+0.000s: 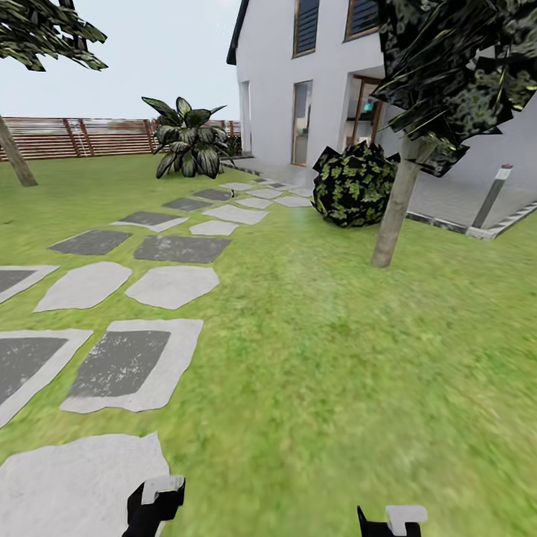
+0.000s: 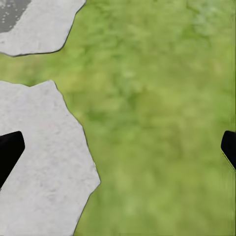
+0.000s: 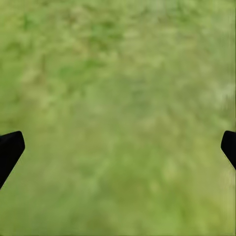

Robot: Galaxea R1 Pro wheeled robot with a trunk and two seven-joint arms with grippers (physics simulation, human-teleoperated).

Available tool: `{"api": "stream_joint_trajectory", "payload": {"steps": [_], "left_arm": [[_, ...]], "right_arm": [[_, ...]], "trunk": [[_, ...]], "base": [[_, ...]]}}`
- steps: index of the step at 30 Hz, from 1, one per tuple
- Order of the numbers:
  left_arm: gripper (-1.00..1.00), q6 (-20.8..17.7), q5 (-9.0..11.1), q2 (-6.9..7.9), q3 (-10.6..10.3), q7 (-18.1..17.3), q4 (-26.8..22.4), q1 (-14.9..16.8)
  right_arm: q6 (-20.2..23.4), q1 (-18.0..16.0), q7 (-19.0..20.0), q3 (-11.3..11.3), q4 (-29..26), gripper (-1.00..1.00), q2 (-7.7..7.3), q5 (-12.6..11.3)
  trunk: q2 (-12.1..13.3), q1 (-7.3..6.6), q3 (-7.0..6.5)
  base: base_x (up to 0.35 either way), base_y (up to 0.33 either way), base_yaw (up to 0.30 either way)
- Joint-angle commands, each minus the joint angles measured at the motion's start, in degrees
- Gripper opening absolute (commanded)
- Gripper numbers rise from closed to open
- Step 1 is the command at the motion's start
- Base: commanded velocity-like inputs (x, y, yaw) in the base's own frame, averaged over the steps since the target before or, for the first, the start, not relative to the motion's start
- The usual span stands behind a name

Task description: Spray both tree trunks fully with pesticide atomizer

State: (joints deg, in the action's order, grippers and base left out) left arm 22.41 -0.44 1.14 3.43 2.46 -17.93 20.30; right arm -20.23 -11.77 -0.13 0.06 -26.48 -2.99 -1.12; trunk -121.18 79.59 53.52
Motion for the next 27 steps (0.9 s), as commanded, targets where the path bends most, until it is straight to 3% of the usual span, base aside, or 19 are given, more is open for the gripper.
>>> {"api": "stream_joint_trajectory", "payload": {"steps": [1, 27], "left_arm": [[1.0, 0.0, 0.0, 0.0, 0.0, 0.0, 0.0, 0.0], [1.0, -0.06, 0.0, 0.12, 0.0, -0.02, 0.0, 0.0]], "right_arm": [[-0.04, 0.0, -0.07, -0.11, 0.56, 1.0, 0.0, -0.05], [-2.53, 0.0, -0.14, -0.39, 1.19, 1.0, 0.0, -0.2]], "trunk": [[0.0, 0.0, 0.0], [0.0, 0.0, 0.0]], "base": [[0.337, 0.0, 0.0], [0.337, 0.0, 0.0]]}}
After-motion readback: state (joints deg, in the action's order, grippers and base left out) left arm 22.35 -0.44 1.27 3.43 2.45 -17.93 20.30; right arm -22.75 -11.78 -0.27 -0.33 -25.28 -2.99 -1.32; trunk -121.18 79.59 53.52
